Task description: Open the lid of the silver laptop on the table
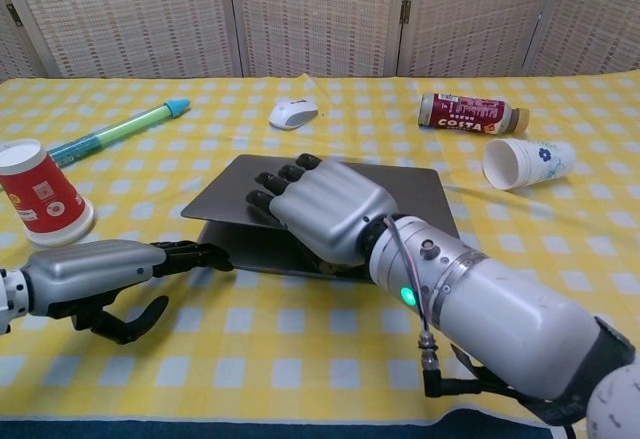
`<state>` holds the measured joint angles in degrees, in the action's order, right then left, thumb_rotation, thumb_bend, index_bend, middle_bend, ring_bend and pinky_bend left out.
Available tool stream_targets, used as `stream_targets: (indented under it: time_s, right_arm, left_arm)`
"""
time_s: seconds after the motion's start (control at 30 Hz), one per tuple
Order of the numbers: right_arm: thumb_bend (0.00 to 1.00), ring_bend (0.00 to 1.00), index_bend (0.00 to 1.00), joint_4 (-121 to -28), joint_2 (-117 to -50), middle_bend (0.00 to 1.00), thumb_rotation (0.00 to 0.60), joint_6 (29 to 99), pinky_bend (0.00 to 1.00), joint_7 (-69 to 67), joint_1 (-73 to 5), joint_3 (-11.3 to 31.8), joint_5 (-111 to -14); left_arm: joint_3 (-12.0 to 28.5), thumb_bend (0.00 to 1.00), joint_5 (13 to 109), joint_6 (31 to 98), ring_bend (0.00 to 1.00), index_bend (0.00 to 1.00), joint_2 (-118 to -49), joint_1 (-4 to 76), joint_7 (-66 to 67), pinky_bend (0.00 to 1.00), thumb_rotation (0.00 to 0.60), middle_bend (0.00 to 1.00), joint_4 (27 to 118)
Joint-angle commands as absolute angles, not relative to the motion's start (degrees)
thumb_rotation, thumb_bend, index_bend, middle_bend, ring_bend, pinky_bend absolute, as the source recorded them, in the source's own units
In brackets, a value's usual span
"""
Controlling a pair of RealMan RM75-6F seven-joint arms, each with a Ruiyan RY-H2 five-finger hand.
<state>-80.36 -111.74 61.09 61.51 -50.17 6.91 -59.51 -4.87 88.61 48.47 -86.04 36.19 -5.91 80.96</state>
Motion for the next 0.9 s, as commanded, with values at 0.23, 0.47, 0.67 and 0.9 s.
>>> stream_targets:
  time_s: [0.23,0.47,0.67,0.9]
  right_arm:
    - [0.63,0.0,0.0,-78.64,-112.43,0.0,0.6,62.33,0.0,62.41,-50.21,7.46,-59.43]
    - [0.44,0.0,0.0,-78.55,-112.09,0.0,0.6,63.17,0.0,61.33,-50.2,8.77,-59.91]
    - [0.44,0.0,0.0,-78.55,-111.91,0.0,0.6,63.84,0.0,61.11,-50.32,9.44,-60.43]
    - [0.44,0.0,0.0,-80.64,-110.34,0.0,0.6,65.03,0.0,60.54,-50.33,11.22,-60.7]
  left_arm:
    - [-4.95,0.84,88.06,48.11,0.0,0.05,-86.32,36.48,-5.56,0.0,0.6,0.07,80.72]
    - [-5.03,0.84,87.71,48.05,0.0,0.06,-86.36,36.6,-5.48,0.0,0.6,0.07,80.73]
    - [-5.16,0.84,87.47,48.13,0.0,0.06,-86.38,36.55,-5.43,0.0,0.6,0.07,80.67]
    - [-5.29,0.84,87.46,48.53,0.0,0.06,-86.26,36.43,-5.43,0.0,0.6,0.07,80.56]
